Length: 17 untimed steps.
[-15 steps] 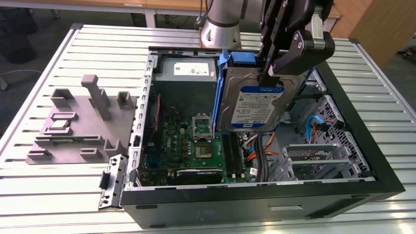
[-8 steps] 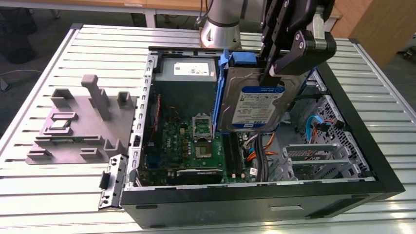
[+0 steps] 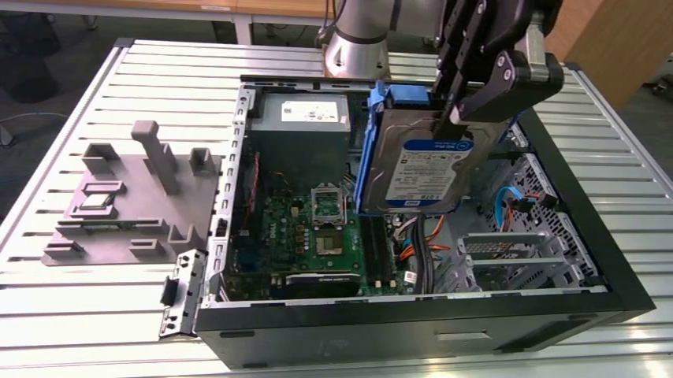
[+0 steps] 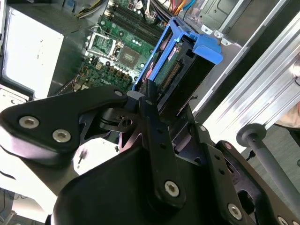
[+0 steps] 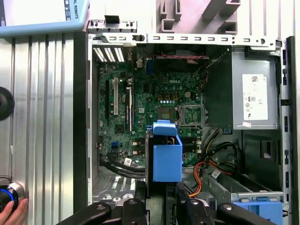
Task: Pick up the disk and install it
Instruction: 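Pick up the disk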
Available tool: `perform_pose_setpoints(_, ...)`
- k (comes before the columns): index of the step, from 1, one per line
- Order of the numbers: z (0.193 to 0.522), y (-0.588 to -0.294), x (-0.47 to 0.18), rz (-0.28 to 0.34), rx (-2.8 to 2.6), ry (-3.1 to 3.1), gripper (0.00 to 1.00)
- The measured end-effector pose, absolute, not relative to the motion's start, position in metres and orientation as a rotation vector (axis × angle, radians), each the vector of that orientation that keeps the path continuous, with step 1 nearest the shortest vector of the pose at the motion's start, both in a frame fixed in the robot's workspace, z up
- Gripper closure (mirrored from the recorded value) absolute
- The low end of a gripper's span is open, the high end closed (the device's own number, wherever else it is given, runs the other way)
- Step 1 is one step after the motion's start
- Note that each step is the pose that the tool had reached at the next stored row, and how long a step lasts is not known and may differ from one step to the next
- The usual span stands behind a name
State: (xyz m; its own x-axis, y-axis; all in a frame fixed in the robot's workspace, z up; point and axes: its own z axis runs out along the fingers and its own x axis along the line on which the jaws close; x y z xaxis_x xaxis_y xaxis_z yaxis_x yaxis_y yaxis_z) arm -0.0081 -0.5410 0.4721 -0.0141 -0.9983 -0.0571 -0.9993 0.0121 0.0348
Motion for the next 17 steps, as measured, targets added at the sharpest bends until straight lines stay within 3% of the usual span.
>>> perform_pose_setpoints(17, 0.472, -0.544, 0.006, 0.101, -2.194, 2.223, 0.65)
